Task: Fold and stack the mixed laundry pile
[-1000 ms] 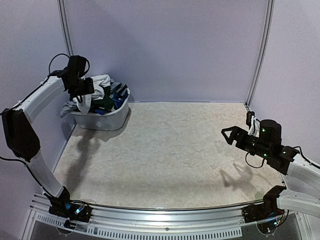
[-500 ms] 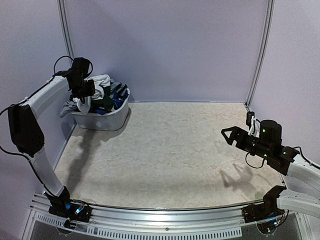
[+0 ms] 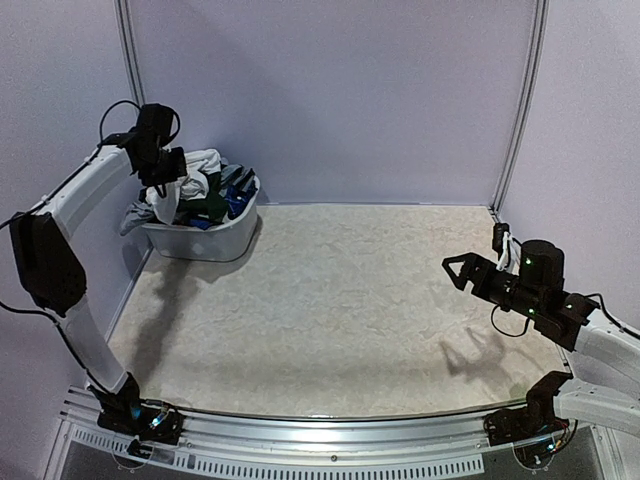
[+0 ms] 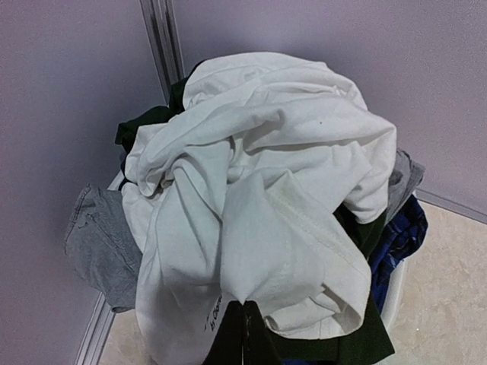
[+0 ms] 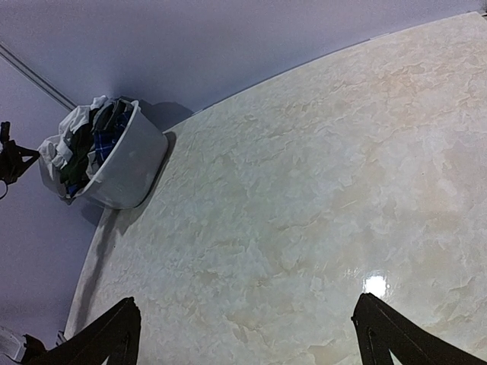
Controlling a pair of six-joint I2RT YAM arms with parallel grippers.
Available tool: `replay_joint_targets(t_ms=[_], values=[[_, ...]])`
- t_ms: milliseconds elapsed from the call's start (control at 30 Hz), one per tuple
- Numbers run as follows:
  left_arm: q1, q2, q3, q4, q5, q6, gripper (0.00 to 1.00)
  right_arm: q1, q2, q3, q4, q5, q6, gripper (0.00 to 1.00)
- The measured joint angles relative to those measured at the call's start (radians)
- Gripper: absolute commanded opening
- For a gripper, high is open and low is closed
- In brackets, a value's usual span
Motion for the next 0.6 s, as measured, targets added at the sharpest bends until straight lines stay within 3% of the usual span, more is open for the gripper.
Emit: replay_joint_targets(t_ms=[467,600], values=[[-0.04,-0.114,0.015,-0.007,-0.016,0.014,0.0,0.001,-0.022,0.0,0.005,-0.015,0.001,0.99],[-0.147,-0.103,0.111,-0.028,0.01,0.054,0.0,0.002,-0.027,0.0,0.009,-0.015,0.001,0.99]])
